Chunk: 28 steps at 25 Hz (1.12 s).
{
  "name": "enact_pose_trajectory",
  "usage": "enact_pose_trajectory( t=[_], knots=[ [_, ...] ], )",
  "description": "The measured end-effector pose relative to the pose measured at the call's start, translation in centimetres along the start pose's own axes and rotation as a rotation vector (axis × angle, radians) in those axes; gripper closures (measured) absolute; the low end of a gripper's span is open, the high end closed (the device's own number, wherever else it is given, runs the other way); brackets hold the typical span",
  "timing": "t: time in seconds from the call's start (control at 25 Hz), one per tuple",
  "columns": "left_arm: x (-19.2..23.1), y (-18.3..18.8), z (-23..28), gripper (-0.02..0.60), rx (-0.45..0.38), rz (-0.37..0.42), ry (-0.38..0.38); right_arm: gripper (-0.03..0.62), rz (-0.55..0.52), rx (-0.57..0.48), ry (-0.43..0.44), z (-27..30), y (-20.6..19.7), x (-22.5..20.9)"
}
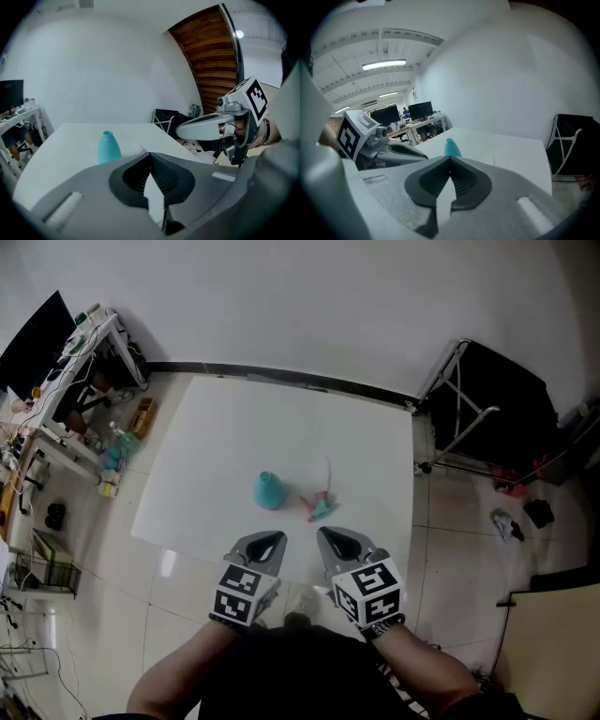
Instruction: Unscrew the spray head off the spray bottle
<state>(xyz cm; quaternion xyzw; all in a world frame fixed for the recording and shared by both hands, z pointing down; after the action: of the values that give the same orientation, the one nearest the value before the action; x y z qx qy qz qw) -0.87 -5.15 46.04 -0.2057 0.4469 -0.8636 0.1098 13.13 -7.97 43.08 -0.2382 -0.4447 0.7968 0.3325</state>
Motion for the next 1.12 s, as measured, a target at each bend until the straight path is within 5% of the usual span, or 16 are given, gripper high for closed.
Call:
enact_pose_trajectory(
  t=[0.6,1.12],
  knots=[
    [1.7,-0.5,1.7,0.565,0.021,-0.033,0.088,0.602,-0.07,0.088,0.048,1.6,-1.8,-1.9],
    [2.3,-2.3,4.4,0.475,0.095,0.001,-0.018,0.602,-0.078,0.174,-0.019,3.1,-2.7,-3.4]
  ],
)
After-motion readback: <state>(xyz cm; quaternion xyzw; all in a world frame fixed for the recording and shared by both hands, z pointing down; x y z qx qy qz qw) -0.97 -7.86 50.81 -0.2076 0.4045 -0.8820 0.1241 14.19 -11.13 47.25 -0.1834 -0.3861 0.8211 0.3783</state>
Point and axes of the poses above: the fingertips, and each gripper's own axes: z forward along the fingers, x to its left, y out of its top, the point moved 7 cm from there along -z, backward along the fingers, and after that the axes turned 6 degrees about -z, right-handed, at the moved point
